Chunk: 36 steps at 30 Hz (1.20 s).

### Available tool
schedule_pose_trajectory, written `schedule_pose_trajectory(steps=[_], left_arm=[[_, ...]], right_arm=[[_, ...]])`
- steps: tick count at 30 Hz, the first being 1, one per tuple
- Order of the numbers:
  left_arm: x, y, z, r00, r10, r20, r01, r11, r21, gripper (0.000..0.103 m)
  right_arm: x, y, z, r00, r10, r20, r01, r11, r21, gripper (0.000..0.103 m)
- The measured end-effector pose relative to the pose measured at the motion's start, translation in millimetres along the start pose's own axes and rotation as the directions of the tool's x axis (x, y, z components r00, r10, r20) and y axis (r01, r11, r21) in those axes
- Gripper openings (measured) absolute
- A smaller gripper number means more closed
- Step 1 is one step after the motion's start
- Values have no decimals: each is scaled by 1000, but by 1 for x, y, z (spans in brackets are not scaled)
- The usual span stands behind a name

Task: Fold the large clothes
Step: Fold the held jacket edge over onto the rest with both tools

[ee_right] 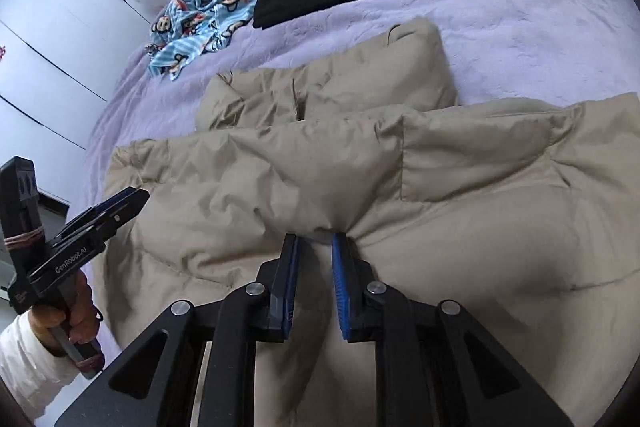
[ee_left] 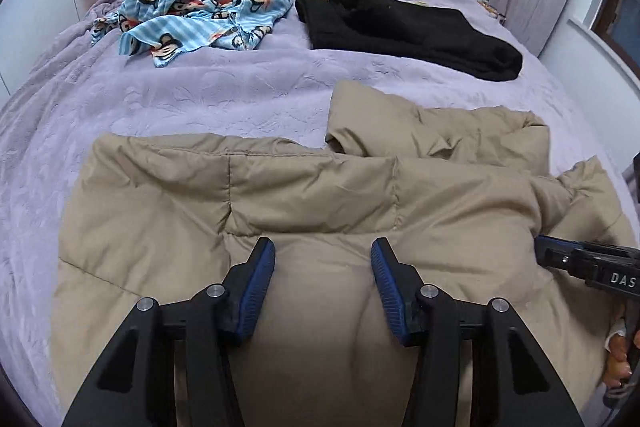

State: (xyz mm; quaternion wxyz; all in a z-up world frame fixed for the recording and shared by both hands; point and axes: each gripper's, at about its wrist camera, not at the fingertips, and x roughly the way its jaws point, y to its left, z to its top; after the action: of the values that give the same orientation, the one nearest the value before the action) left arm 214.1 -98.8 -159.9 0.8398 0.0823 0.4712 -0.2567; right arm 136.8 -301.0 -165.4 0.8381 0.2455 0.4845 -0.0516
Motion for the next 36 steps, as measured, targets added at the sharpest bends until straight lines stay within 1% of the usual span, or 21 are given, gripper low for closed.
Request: schedule_pose_trajectory(steps=[1, 2, 4, 5, 7, 8, 10, 12, 14, 16, 17, 18, 19, 21, 25, 28, 30, 32, 34, 35, 36], left_arm=[[9, 1, 3, 1000, 12, 0, -12, 1000, -9, 53], [14, 2, 6, 1000, 14, -1, -14, 1000, -20, 53], [25, 6, 12, 1000, 16, -10, -16, 999, -36, 53], [29, 7, 16, 1000, 18, -16, -18, 999, -35, 53], [32, 11, 21, 999, 12, -31, -13, 999, -35, 53], [30, 15, 23, 999, 8, -35, -10, 999, -33, 53], [22, 26, 25, 999, 46, -19, -46, 999, -12, 53], [15, 44, 26, 994, 113, -1, -113, 994, 5, 53], [15, 71, 24, 985, 173, -3, -173, 985, -17, 53], [23, 98, 22, 983, 180, -32, -182, 979, -89, 53], [28, 106, 21, 984, 172, -45, -176, 977, -119, 53], [35, 112, 20, 986, 158, -59, -165, 975, -146, 53], [40, 113, 19, 986, 154, -64, -163, 975, -151, 53], [52, 109, 20, 982, 173, -70, -181, 974, -139, 53], [64, 105, 23, 978, 193, -79, -202, 969, -145, 54], [59, 104, 24, 976, 200, -87, -211, 966, -149, 54], [49, 107, 26, 973, 209, -96, -222, 962, -158, 54], [35, 108, 26, 971, 216, -101, -231, 959, -166, 54], [18, 109, 25, 970, 225, -96, -238, 958, -161, 54], [10, 108, 23, 969, 231, -92, -243, 957, -156, 54], [2, 108, 21, 966, 239, -93, -251, 956, -150, 58]], right_arm=[[8, -2, 1, 1000, -7, 3, 7, 1000, 4, 15], [16, -6, 3, 1000, -6, 4, 6, 1000, 19, 14], [24, -14, 8, 1000, 3, 7, -4, 999, 42, 9], [27, -18, 12, 1000, 6, 8, -6, 999, 43, 7], [31, -25, 18, 1000, 11, -3, -10, 999, 50, 0], [31, -27, 20, 1000, 18, -9, -17, 998, 58, 0], [22, -35, 27, 1000, 26, -15, -25, 998, 63, 0], [4, -46, 30, 1000, -27, 10, 26, 998, 53, 0], [-19, -68, 31, 993, -107, 40, 104, 993, 64, 0], [-37, -100, 27, 980, -192, 58, 184, 975, 124, 0], [-42, -116, 25, 974, -220, 64, 207, 964, 167, 0], [-45, -135, 22, 977, -202, 71, 181, 955, 235, 0], [-44, -148, 21, 980, -183, 73, 155, 944, 290, 0], [-33, -165, 21, 986, -145, 80, 107, 925, 364, 0], [-9, -170, 28, 985, -157, 78, 119, 924, 363, 0], [-4, -172, 34, 985, -154, 79, 113, 918, 380, 0], [-8, -170, 36, 986, -147, 79, 103, 908, 406, 0], [-19, -168, 33, 986, -140, 88, 90, 899, 428, 4], [-28, -161, 30, 985, -152, 82, 102, 896, 431, 4], [-35, -157, 28, 985, -151, 84, 101, 898, 428, 5], [-41, -153, 24, 985, -148, 91, 96, 901, 424, 5]])
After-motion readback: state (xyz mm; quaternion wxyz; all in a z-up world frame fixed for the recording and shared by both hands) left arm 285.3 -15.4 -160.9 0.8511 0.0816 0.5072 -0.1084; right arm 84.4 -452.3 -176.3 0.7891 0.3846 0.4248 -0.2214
